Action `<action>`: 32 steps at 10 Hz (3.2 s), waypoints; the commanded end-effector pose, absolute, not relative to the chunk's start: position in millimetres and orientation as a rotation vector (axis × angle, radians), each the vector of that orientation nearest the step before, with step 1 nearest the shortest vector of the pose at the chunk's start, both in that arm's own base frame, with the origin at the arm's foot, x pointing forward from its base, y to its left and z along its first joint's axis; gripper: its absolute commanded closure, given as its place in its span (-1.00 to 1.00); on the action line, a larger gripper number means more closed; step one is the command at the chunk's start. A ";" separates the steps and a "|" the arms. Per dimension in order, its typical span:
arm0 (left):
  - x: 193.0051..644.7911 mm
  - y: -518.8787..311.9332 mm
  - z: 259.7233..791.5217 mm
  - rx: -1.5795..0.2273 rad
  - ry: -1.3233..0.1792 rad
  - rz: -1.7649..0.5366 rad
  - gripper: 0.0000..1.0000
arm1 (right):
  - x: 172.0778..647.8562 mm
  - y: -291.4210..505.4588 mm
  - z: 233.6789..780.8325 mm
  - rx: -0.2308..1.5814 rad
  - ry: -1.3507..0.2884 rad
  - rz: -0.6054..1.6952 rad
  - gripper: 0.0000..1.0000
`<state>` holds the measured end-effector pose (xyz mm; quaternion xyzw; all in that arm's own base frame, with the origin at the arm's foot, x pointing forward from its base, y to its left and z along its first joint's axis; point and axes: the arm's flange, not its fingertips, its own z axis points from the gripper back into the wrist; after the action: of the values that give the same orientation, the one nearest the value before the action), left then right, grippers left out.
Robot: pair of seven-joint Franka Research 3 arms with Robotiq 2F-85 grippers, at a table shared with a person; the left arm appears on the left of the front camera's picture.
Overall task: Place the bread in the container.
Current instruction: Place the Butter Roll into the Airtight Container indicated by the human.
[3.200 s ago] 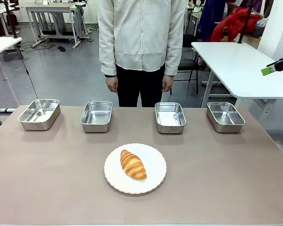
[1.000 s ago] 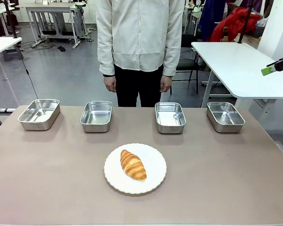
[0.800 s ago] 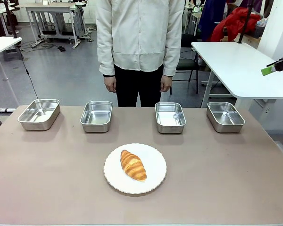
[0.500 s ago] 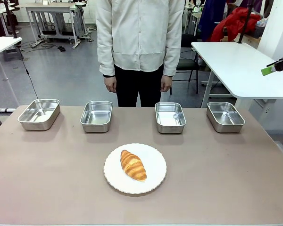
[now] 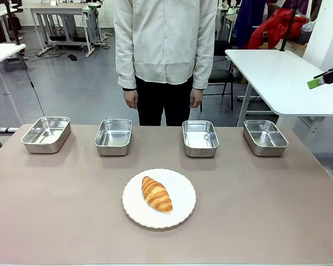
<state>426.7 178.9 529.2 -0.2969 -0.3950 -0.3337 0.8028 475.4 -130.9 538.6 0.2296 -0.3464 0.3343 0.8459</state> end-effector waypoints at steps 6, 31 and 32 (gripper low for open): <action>424.8 179.6 529.7 -0.641 -0.859 -0.722 -1.00 | 476.6 -130.1 538.8 0.484 -0.737 0.706 -1.00; 424.8 179.6 529.7 -0.641 -0.859 -0.722 -1.00 | 476.6 -130.1 538.8 0.484 -0.737 0.706 -1.00; 424.8 179.6 529.7 -0.641 -0.859 -0.722 -1.00 | 476.6 -130.1 538.8 0.484 -0.737 0.706 -1.00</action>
<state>426.7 178.9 529.2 -0.2969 -0.3950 -0.3337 0.8028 475.4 -130.9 538.6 0.2296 -0.3464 0.3342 0.8459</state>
